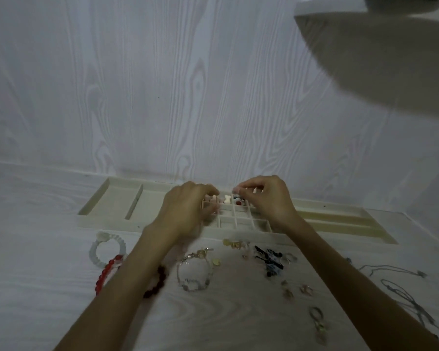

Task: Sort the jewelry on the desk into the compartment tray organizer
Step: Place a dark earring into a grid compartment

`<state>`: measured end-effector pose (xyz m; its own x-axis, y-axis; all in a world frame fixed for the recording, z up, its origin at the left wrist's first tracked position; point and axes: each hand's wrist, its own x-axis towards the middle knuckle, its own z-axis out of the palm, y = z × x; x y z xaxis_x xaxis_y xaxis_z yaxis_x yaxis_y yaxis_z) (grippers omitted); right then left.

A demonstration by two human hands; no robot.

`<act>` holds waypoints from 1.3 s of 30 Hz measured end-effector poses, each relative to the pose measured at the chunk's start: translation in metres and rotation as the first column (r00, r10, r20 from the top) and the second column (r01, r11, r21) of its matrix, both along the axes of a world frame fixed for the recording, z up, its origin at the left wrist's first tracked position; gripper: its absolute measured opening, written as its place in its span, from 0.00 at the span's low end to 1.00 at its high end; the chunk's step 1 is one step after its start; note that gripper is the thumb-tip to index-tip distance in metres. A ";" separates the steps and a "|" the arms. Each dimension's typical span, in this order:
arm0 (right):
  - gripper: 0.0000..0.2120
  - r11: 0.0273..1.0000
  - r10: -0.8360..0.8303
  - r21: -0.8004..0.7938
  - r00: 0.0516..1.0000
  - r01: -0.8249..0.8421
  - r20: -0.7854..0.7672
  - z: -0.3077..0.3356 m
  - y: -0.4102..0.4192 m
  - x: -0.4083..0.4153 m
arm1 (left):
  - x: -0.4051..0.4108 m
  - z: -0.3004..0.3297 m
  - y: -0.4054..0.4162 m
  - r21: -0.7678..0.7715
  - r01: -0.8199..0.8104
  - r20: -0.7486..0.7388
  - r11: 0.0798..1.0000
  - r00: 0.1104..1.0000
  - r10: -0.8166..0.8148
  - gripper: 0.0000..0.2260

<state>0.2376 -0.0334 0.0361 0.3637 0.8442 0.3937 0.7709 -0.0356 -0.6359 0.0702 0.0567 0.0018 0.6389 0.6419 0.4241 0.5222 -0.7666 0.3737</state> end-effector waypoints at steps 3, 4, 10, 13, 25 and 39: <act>0.06 0.988 0.018 -0.156 0.993 0.001 0.120 -0.002 0.011 0.013 | -0.008 -0.004 0.017 -0.023 0.010 -0.327 1.000 0.945 -0.017 0.22; 0.06 0.978 0.035 -0.209 0.988 -0.004 0.147 -0.004 0.014 0.016 | -0.009 -0.005 0.020 -0.070 0.029 -0.358 0.997 0.932 -0.052 0.24; 0.07 0.929 0.119 -0.370 0.968 -0.030 0.221 -0.016 0.032 0.014 | -0.015 -0.008 0.026 -0.186 0.107 -0.392 0.977 0.904 -0.173 0.29; 0.07 0.924 0.119 -0.383 0.952 -0.003 0.280 -0.020 0.038 0.011 | -0.018 -0.009 0.027 -0.218 0.106 -0.386 0.970 0.904 -0.186 0.32; 0.08 0.925 0.166 -0.380 0.878 0.019 0.448 -0.031 0.046 0.012 | -0.021 -0.008 0.026 -0.243 0.111 -0.367 0.964 0.909 -0.197 0.33; 0.08 0.903 0.191 -0.430 0.888 0.008 0.418 -0.028 0.046 0.012 | -0.021 -0.009 0.025 -0.242 0.106 -0.346 0.964 0.919 -0.188 0.34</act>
<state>0.2492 0.0128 0.0081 0.1488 0.9833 0.1045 0.9765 -0.1295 -0.1720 0.0492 0.0812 -0.0072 0.8165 0.5774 0.0077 0.5401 -0.7683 0.3435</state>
